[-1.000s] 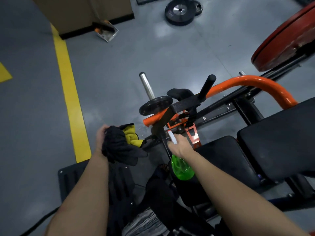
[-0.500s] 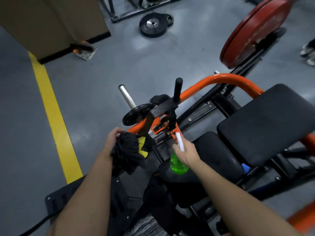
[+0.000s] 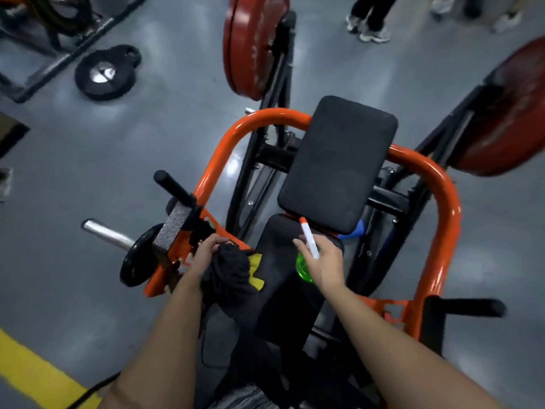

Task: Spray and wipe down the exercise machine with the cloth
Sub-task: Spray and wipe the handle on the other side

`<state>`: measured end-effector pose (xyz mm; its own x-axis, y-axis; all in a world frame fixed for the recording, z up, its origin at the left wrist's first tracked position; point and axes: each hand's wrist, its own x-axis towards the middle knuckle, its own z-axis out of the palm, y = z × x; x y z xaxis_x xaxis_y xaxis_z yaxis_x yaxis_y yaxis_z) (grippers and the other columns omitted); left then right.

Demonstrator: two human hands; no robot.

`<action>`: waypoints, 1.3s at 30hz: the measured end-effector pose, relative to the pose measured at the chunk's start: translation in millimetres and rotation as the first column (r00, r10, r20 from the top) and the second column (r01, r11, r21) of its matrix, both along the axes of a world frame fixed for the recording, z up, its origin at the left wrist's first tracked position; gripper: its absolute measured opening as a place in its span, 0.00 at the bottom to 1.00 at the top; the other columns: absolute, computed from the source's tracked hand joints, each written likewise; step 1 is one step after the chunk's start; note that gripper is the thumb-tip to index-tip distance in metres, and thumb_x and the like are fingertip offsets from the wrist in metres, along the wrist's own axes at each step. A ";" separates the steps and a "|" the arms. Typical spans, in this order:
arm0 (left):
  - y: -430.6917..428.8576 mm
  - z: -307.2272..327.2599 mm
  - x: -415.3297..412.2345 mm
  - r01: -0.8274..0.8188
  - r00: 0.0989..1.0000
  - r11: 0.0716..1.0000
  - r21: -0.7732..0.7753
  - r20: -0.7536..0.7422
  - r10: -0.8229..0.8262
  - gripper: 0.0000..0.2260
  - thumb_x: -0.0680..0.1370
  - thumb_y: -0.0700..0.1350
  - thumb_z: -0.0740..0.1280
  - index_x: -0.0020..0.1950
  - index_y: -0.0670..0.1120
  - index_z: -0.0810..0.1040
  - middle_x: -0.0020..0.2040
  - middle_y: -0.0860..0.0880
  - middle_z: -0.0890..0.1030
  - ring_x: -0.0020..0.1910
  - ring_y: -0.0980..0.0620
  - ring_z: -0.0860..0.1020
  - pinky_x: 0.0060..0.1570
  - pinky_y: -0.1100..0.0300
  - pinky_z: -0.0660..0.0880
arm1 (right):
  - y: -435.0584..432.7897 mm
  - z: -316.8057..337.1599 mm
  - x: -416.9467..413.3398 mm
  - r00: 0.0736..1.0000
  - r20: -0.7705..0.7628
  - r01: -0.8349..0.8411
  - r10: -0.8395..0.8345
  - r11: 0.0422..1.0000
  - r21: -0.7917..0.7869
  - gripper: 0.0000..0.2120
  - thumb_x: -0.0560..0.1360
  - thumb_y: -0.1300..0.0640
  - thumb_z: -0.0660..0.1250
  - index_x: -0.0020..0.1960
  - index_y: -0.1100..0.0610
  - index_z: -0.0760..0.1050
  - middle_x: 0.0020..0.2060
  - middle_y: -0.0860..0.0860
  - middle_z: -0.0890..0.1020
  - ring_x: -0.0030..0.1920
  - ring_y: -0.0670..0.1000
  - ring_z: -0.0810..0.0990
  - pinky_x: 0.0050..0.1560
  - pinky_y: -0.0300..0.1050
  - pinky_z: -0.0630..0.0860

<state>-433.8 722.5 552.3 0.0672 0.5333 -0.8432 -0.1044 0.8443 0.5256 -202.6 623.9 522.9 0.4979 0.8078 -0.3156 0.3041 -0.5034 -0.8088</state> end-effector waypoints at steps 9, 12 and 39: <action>5.9 -1.8 124.6 0.553 0.829 0.833 0.010 0.095 -0.551 0.15 0.81 0.41 0.57 0.38 0.38 0.76 0.28 0.46 0.79 0.27 0.48 0.78 0.28 0.65 0.74 | -71.1 18.5 45.1 0.877 0.078 0.476 -0.474 0.879 -0.009 0.15 0.78 0.46 0.72 0.48 0.59 0.82 0.39 0.54 0.83 0.42 0.55 0.81 0.46 0.52 0.77; -9.5 0.8 164.3 0.575 0.809 0.817 0.037 0.121 -0.575 0.18 0.81 0.41 0.59 0.34 0.39 0.79 0.27 0.46 0.80 0.26 0.51 0.79 0.28 0.66 0.75 | -108.2 32.0 51.4 0.731 0.180 0.663 -0.659 0.747 0.044 0.16 0.78 0.45 0.71 0.41 0.57 0.78 0.36 0.55 0.82 0.40 0.58 0.80 0.43 0.55 0.77; -65.6 -3.6 215.9 0.808 0.568 0.589 0.016 0.248 -0.785 0.13 0.78 0.43 0.61 0.34 0.42 0.73 0.29 0.48 0.75 0.26 0.51 0.74 0.32 0.60 0.73 | -202.3 29.6 85.4 0.443 0.228 0.882 -0.867 0.467 0.061 0.16 0.79 0.43 0.69 0.45 0.55 0.75 0.40 0.52 0.79 0.45 0.57 0.80 0.43 0.48 0.70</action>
